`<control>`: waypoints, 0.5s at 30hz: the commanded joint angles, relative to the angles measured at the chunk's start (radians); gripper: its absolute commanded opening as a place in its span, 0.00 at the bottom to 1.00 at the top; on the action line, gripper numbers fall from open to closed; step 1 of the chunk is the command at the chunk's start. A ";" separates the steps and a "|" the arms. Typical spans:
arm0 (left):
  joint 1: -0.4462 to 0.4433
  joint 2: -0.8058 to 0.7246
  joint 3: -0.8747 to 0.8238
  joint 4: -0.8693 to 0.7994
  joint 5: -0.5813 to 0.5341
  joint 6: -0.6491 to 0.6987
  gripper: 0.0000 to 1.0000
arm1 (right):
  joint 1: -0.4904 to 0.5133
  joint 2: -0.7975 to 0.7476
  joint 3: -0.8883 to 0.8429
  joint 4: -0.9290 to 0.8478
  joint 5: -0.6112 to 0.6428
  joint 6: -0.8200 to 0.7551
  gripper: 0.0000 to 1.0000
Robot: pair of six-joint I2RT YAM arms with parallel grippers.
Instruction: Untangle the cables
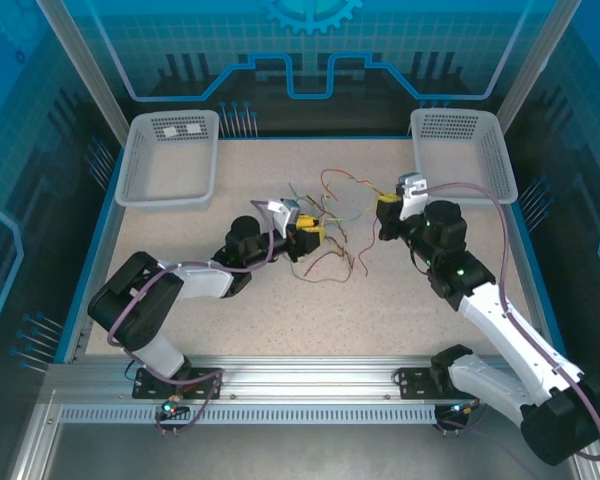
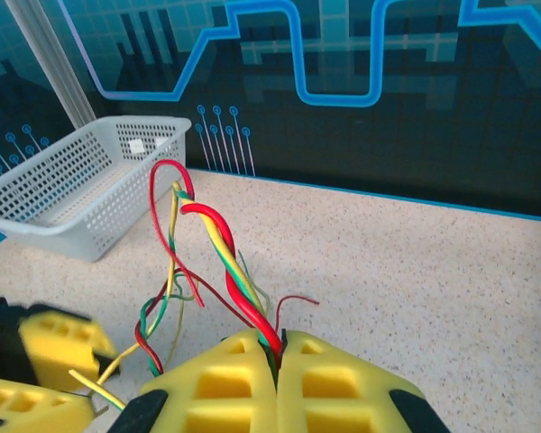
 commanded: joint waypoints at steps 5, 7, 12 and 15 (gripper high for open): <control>0.061 -0.085 -0.131 0.351 -0.003 -0.094 0.69 | -0.005 -0.070 -0.053 0.115 -0.043 -0.112 0.00; 0.102 -0.091 -0.110 0.355 0.080 -0.138 0.69 | -0.010 -0.074 -0.072 0.140 -0.112 -0.134 0.00; 0.113 -0.117 -0.095 0.298 0.158 0.019 0.70 | -0.008 -0.100 -0.076 0.117 -0.224 -0.194 0.00; 0.112 -0.183 -0.096 0.172 0.182 0.183 0.70 | -0.010 -0.119 -0.049 0.059 -0.217 -0.222 0.00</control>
